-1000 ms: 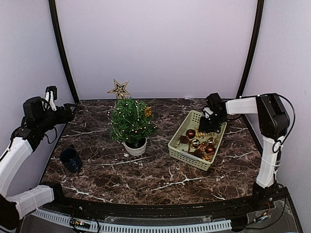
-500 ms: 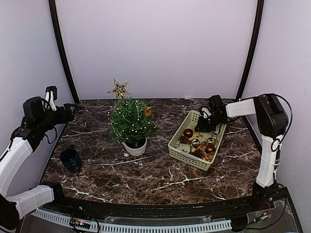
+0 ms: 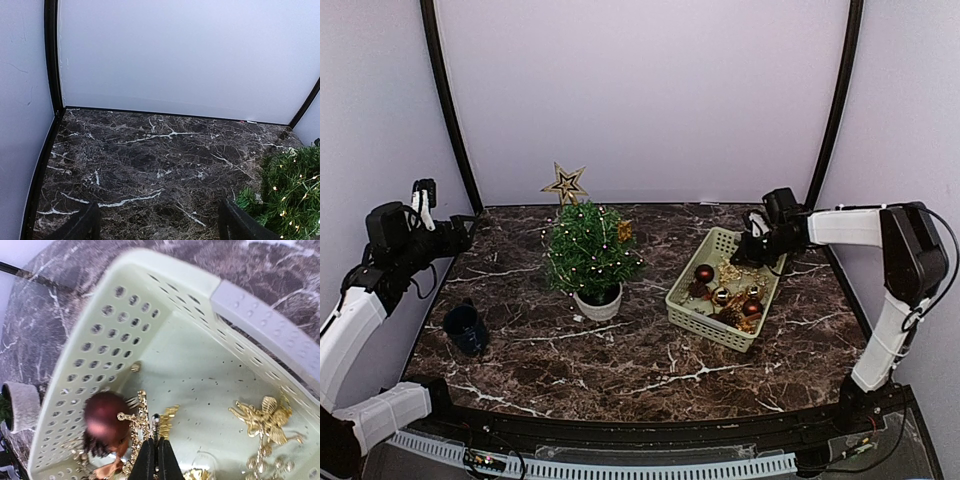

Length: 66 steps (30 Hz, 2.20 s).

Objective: Decorate the small christmas tree

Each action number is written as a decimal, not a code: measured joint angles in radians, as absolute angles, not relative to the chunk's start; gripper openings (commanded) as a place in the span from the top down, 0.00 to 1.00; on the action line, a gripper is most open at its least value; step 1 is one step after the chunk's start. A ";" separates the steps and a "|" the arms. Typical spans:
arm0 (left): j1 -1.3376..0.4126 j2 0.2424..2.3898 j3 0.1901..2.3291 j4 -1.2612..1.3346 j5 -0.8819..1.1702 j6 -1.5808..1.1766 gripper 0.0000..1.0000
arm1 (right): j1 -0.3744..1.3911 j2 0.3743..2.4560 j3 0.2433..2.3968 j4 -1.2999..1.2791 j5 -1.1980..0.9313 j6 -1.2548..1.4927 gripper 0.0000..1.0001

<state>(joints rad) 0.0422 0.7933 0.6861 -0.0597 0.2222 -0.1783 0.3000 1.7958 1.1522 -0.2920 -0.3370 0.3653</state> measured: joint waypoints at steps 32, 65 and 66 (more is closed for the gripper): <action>-0.737 0.981 1.131 -0.185 0.163 -0.366 0.28 | 0.300 1.313 0.870 0.071 -0.369 0.580 1.00; -0.941 2.030 1.868 0.069 0.387 -0.641 0.43 | 0.300 1.107 0.824 0.316 -0.643 0.698 1.00; -0.941 2.034 1.868 0.074 0.393 -0.648 0.49 | 0.300 1.107 0.824 0.316 -0.647 0.698 1.00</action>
